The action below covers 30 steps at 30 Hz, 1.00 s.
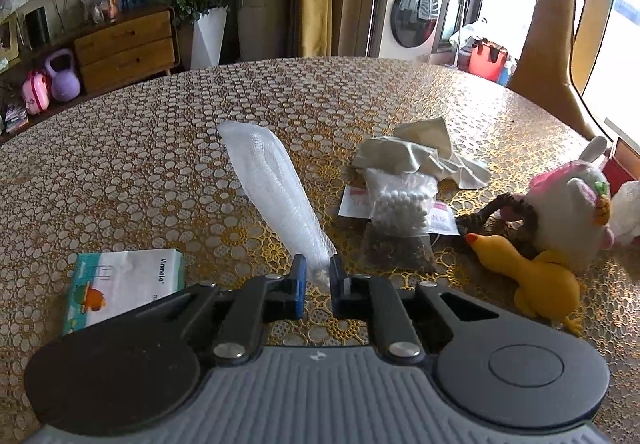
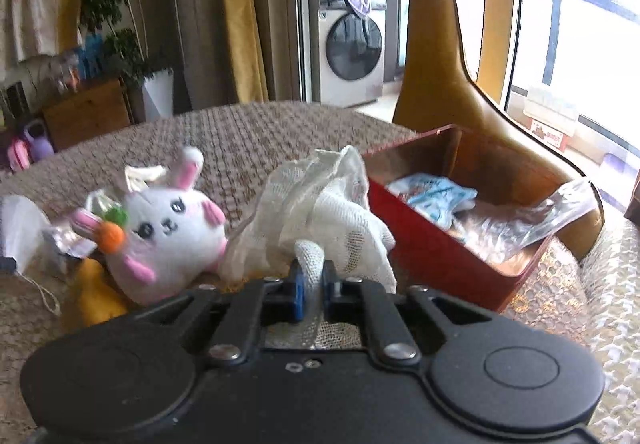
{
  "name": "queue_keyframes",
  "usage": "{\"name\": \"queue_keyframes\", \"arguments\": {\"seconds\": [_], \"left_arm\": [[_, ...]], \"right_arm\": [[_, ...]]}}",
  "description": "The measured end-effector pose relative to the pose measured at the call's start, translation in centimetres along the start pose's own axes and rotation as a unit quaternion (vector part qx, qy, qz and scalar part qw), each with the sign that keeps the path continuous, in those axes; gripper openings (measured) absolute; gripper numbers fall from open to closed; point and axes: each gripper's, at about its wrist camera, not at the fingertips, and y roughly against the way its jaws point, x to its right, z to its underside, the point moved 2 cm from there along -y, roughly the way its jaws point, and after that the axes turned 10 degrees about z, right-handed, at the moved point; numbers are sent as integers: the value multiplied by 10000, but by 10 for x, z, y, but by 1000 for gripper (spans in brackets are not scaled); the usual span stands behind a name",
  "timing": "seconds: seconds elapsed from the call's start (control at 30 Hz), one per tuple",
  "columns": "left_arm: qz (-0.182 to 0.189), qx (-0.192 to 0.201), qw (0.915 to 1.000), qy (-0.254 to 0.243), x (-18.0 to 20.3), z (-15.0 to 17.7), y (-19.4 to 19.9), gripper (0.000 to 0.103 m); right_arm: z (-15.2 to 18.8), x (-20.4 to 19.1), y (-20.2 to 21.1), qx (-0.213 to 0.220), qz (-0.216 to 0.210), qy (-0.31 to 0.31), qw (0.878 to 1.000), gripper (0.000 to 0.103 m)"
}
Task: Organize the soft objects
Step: 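Lift the gauze cloth with the right tool while the left tool grasps the clear bubble bag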
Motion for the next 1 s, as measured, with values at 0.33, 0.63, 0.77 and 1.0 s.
{"name": "queue_keyframes", "arguments": {"seconds": [0.33,0.63,0.77,1.0], "left_arm": [[201,212,9995,69,9,-7,33,11],[556,445,9972,-227,40,-14,69,10],[727,482,9955,-360,56,-16,82,9],[1067,403,9930,-299,67,-24,97,9]], "right_arm": [[-16,19,45,555,-109,-219,9982,7],[-31,35,83,921,-284,-335,9948,7],[-33,40,95,1010,-329,-312,9939,7],[-34,55,103,1055,-308,-370,9933,7]]}}
